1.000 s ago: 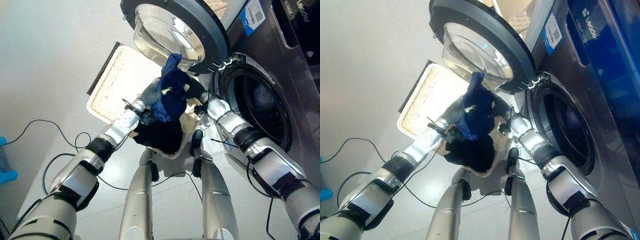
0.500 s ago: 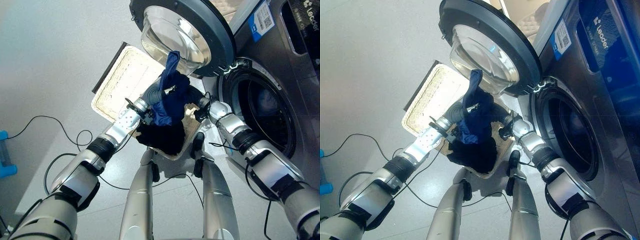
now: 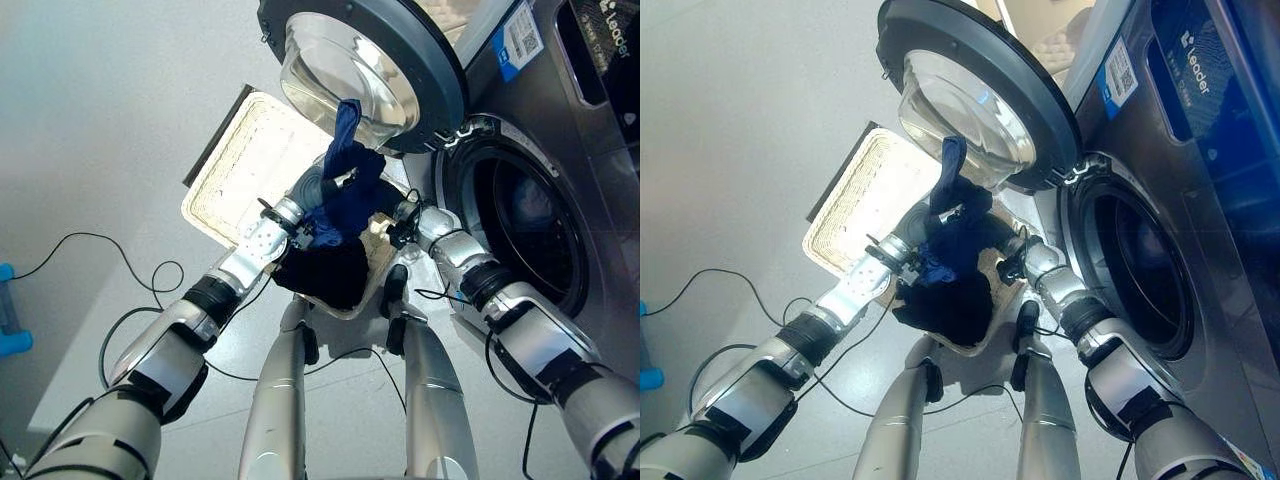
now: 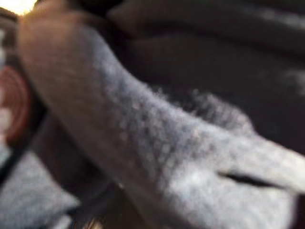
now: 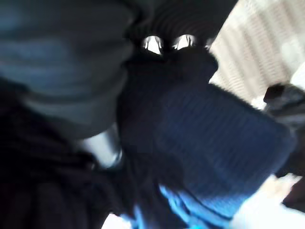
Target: Put the clothes into the washing machine.
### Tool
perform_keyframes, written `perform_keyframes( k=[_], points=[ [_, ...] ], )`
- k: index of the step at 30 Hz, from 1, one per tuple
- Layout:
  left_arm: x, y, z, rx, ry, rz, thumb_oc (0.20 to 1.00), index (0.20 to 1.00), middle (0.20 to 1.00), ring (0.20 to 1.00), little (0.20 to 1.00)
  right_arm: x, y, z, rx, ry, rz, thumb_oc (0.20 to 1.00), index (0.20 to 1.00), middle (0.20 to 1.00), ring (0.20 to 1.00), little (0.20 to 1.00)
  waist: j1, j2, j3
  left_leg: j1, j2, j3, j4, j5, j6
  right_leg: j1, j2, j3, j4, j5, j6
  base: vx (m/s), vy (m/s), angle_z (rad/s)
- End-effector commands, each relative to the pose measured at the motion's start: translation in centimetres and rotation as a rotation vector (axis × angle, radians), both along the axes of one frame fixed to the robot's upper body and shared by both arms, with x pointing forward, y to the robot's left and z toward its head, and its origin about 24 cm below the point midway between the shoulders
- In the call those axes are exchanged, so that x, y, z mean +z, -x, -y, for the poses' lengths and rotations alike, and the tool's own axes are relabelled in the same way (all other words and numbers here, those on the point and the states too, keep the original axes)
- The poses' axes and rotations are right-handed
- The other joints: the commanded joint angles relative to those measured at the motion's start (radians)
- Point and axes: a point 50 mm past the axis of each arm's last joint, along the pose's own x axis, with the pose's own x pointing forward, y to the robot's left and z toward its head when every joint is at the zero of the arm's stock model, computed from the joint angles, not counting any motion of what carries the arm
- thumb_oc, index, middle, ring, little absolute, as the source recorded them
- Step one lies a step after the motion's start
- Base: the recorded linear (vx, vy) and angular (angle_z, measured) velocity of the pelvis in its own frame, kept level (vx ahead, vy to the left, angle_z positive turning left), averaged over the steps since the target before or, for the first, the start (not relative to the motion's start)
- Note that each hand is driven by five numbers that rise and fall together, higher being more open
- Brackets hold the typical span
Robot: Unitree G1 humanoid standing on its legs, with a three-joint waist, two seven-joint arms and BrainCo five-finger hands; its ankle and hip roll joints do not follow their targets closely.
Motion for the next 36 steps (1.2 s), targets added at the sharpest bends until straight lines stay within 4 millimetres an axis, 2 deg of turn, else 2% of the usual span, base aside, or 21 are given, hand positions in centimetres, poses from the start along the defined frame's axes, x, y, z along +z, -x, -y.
perform_keyframes(
  k=[1,16,17,18,19,26,28,36],
  points=[
    [4.4,1.5,3.8,-0.175,0.122,0.150,0.200,0.200,0.200,0.200,0.200,2.6,0.5,-2.5,0.112,-0.187,0.075,0.200,0.200,0.200,0.200,0.200,0.024,0.008,-0.018,-0.007,-0.064,0.031,0.085,-0.133,-0.050,0.017,0.024,-0.021,-0.054,0.027,0.097,0.00,0.000,0.00],
    [2.1,0.6,4.0,-0.140,0.009,0.044,0.200,0.200,0.200,0.200,0.200,2.7,1.2,-2.2,0.106,-0.513,0.049,0.200,0.200,0.200,0.200,0.200,-0.005,0.002,-0.018,-0.007,-0.050,0.061,0.085,-0.136,-0.055,0.012,0.029,-0.012,-0.068,0.034,0.101,0.00,0.001,0.00],
    [1.9,0.6,4.1,-0.141,0.000,0.039,0.285,0.285,0.285,0.285,0.285,2.7,1.2,-2.2,0.103,-0.520,0.048,0.200,0.200,0.200,0.200,0.200,-0.006,0.002,-0.018,-0.007,-0.049,0.062,0.086,-0.136,-0.055,0.012,0.029,-0.012,-0.068,0.034,0.101,0.01,0.032,-0.04],
    [1.4,0.5,4.1,-0.147,-0.030,0.022,0.533,0.533,0.533,0.533,0.533,2.4,1.3,-2.0,0.096,-0.541,0.042,0.200,0.200,0.200,0.200,0.200,-0.010,0.002,-0.018,-0.006,-0.049,0.065,0.085,-0.137,-0.056,0.013,0.031,-0.010,-0.073,0.035,0.101,0.01,0.039,-0.05],
    [1.1,0.5,4.2,-0.151,-0.050,0.006,1.000,1.000,1.000,1.000,1.000,2.2,1.3,-1.9,0.089,-0.550,0.034,0.200,0.200,0.200,0.200,0.200,-0.014,0.003,-0.018,-0.006,-0.047,0.068,0.085,-0.137,-0.056,0.012,0.031,-0.007,-0.076,0.037,0.102,0.02,0.047,-0.04],
    [-0.4,0.5,4.6,-0.136,-0.129,-0.028,1.000,1.000,1.000,1.000,1.000,0.9,1.5,-1.6,0.081,-0.618,-0.016,0.200,0.200,0.200,0.200,0.200,-0.029,0.005,-0.018,-0.004,-0.041,0.089,0.084,-0.139,-0.056,0.010,0.036,0.001,-0.083,0.040,0.101,0.02,0.042,-0.11],
    [-1.1,0.4,4.5,-0.120,-0.176,-0.036,1.000,1.000,1.000,1.000,1.000,-0.1,1.6,-1.1,0.071,-0.704,-0.060,0.200,0.200,0.200,0.200,0.200,-0.039,0.004,-0.018,-0.002,-0.038,0.101,0.081,-0.139,-0.056,0.011,0.041,0.010,-0.089,0.040,0.102,0.02,0.051,-0.17],
    [-1.5,0.6,4.6,-0.096,-0.117,-0.020,1.000,1.000,1.000,1.000,1.000,-3.4,1.7,0.7,-0.039,-0.795,-0.161,0.200,0.200,0.200,0.200,0.200,-0.059,0.016,-0.018,0.002,-0.033,0.124,0.079,-0.142,-0.057,0.007,0.051,0.030,-0.095,0.038,0.102,0.01,0.053,-0.12]
  ],
)
